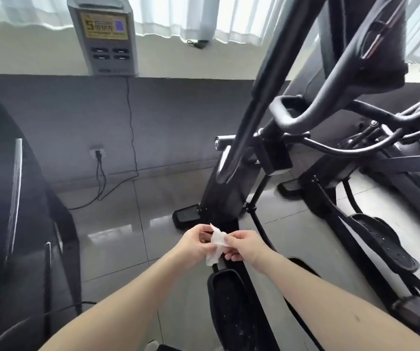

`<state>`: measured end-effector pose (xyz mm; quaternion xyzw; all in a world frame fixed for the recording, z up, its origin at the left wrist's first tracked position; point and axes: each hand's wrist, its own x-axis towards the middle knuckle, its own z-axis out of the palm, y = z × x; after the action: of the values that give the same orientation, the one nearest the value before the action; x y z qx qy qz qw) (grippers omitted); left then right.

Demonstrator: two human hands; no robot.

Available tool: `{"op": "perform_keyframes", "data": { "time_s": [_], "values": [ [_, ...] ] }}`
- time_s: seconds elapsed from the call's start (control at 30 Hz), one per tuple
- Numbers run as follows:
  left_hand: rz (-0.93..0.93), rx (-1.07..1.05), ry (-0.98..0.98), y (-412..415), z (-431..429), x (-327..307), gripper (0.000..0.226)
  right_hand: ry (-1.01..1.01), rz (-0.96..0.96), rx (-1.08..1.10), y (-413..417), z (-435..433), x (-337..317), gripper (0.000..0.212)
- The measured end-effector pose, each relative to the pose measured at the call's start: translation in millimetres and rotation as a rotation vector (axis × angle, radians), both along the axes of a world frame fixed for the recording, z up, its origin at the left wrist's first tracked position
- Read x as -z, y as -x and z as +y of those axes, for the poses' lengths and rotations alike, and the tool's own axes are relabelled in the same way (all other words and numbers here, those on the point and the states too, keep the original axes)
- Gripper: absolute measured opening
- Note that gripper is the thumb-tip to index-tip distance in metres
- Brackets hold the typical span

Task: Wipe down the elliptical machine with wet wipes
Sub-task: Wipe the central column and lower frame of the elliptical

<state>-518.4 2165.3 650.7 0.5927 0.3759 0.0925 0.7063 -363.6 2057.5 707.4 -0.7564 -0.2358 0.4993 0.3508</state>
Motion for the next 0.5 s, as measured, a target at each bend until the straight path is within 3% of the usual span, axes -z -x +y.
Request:
{"op": "perform_keyframes", "data": {
  "time_s": [0.17,0.4,0.5],
  "values": [
    [0.032,0.066,0.049,22.6,19.8,11.7,0.055,0.039,-0.062,0.139,8.1,15.7,21.2,0.024],
    [0.054,0.048,0.055,16.8,30.6,18.2,0.063,0.03,0.342,0.446,6.8,42.1,33.1,0.028],
    [0.09,0.063,0.013,10.1,34.9,15.5,0.056,0.058,0.477,0.378,-0.6,50.5,35.5,0.047]
  ]
}}
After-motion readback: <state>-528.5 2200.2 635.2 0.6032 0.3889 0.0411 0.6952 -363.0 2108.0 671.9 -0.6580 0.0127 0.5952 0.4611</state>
